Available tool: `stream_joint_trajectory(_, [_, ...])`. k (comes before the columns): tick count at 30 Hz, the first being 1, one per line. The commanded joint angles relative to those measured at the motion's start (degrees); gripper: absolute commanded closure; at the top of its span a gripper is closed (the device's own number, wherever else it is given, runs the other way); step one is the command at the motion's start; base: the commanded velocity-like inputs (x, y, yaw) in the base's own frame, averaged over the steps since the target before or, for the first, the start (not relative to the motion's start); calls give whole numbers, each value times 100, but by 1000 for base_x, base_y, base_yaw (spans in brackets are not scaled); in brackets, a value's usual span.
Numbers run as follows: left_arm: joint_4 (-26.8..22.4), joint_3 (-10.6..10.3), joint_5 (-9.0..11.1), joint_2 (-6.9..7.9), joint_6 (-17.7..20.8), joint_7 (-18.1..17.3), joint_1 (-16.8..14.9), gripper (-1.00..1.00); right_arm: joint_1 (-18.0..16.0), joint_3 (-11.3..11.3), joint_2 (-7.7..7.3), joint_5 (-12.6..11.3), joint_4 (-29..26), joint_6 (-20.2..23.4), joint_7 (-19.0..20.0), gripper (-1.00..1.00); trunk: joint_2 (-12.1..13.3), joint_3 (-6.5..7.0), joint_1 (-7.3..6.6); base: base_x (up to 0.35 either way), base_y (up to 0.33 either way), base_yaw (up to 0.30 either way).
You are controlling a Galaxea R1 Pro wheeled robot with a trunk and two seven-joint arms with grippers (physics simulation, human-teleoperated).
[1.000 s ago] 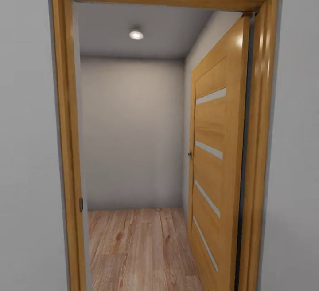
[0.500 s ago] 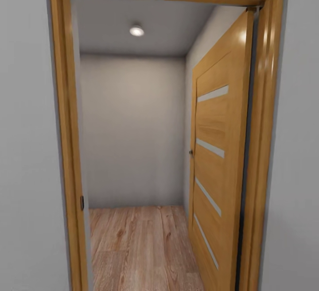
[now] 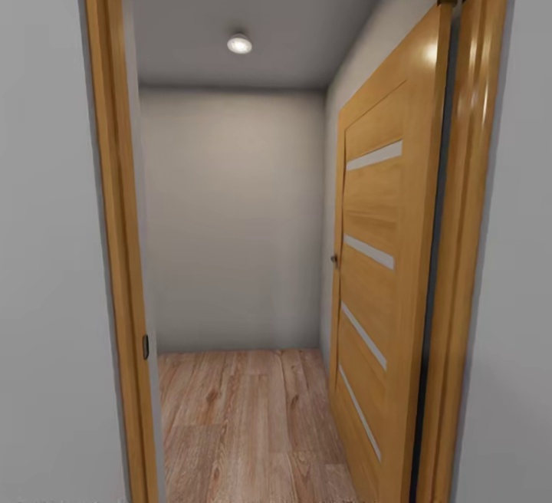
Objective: Move the two storage containers from the living room to the garage. In the garage, place one container on the floor and stack the other container on top of it (either order is fine).
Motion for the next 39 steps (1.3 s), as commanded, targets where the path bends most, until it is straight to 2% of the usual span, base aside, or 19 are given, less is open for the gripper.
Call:
stream_joint_trajectory(1, [11,-49,51,-1,8,11,-8,-100,-9,-31,-6,4,22,-38,11,-100,-8,-19,1,0,0,20])
stream_joint_trajectory(9, [17,-53,42,12,9,10,-9,-100,-9,-32,-6,5,22,-57,3,-100,-8,-91,1,93,0,6])
stream_joint_trajectory(26, [18,-54,41,12,12,15,-8,-100,-9,-31,-6,5,25,-73,1,-100,-8,-245,1,314,0,0])
stream_joint_trajectory(39, [18,-54,58,12,0,15,-8,-100,-9,-31,-6,10,19,-77,1,-100,-8,-362,1,28,0,0])
